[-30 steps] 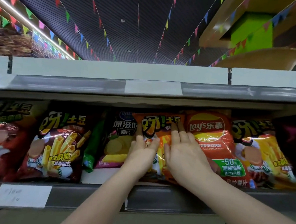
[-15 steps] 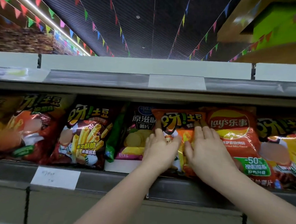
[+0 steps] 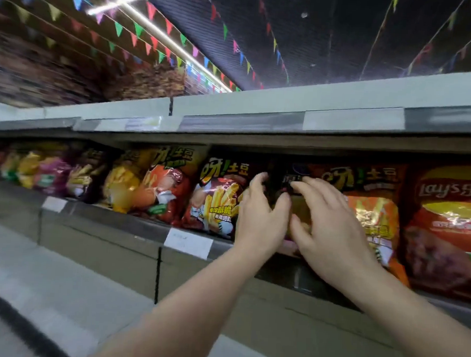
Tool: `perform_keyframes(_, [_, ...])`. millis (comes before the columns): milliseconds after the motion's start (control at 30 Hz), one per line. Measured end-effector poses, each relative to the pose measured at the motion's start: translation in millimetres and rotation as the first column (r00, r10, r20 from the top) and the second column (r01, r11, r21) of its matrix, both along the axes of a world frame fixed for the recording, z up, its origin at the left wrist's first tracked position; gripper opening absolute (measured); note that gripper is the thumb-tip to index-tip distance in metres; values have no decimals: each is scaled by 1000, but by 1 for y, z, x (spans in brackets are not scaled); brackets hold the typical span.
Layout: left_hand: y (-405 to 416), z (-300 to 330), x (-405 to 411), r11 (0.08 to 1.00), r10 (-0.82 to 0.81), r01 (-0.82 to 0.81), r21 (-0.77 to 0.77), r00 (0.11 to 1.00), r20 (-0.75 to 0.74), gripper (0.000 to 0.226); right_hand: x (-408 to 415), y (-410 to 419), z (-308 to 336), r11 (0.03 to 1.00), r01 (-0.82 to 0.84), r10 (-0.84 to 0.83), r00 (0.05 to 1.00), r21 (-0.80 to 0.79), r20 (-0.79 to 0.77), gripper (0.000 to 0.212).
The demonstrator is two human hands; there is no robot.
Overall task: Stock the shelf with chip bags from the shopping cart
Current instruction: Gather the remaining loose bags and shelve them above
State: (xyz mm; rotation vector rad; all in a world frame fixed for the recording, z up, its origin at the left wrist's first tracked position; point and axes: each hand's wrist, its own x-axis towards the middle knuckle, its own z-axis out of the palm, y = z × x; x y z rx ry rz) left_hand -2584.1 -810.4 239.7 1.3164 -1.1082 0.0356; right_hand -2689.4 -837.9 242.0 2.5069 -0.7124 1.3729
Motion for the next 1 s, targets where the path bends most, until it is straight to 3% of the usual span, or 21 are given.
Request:
perform_keyframes(233, [69,-23,42,950,306,-304,72,952,-21,47,54,28,-20,950,-285,293,955,131,-47,47])
perform_keyframes(533, [160,-67,78,786,605,-577,222,791,-85,45,113,85,-68,771,-591,622,779,237,-80,41])
perform_keyframes(700, [198,-84,103,711,693,-643,285,710,-125,46,146,108,-84,681,-648,709,700,342,-83,40])
perform_keyframes(1000, [226,-117,212,682,730,-671,291,648,-218,40,257,136,-108,609,-631,746,662,480,-76,39])
